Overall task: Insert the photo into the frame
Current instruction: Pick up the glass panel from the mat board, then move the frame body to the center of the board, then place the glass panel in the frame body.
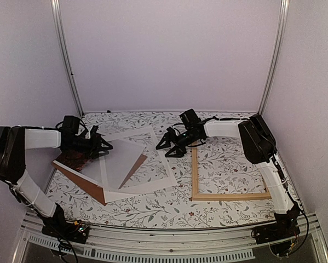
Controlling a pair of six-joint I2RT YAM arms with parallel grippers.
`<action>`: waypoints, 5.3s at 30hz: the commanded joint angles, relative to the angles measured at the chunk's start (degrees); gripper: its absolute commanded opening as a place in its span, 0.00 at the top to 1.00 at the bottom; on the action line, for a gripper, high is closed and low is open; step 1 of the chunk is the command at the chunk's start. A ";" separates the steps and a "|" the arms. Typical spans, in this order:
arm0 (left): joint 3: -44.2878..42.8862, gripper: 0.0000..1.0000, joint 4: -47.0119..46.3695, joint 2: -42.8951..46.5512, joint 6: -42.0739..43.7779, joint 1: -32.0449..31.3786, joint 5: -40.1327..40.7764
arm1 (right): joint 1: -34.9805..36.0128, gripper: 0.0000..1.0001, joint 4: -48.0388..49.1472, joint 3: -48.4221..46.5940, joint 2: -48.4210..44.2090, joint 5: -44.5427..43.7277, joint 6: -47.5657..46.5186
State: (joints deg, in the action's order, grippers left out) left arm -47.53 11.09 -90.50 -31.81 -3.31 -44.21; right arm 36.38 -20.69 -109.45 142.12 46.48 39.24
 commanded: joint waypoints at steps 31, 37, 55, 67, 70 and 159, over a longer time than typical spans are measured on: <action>-2.99 1.00 0.59 12.67 2.19 1.20 -2.67 | -0.29 0.18 -11.30 8.93 -19.96 -26.22 -11.40; -5.87 1.00 2.38 18.95 1.40 1.20 -3.72 | -3.41 0.18 -15.00 13.75 -23.35 -32.27 -13.68; -8.00 1.00 -4.41 24.90 -4.26 1.20 -7.22 | -2.25 0.19 -12.75 21.87 -20.21 -31.47 -14.05; -12.41 1.00 -3.24 23.97 -2.10 1.20 -4.11 | 3.56 0.19 -8.46 25.17 -20.09 -29.49 -10.45; -14.24 1.00 -0.95 23.38 -0.29 1.20 -2.11 | 5.42 0.19 -5.47 26.84 -20.86 -28.77 -7.60; -19.40 1.00 -48.91 -25.69 -36.34 -38.60 6.76 | -38.40 0.15 -8.98 41.52 -53.99 -41.48 -17.27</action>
State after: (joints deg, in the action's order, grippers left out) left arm -67.90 -40.51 -117.21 -68.66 -40.40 -40.27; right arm -1.78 -29.78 -68.53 87.61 4.27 22.90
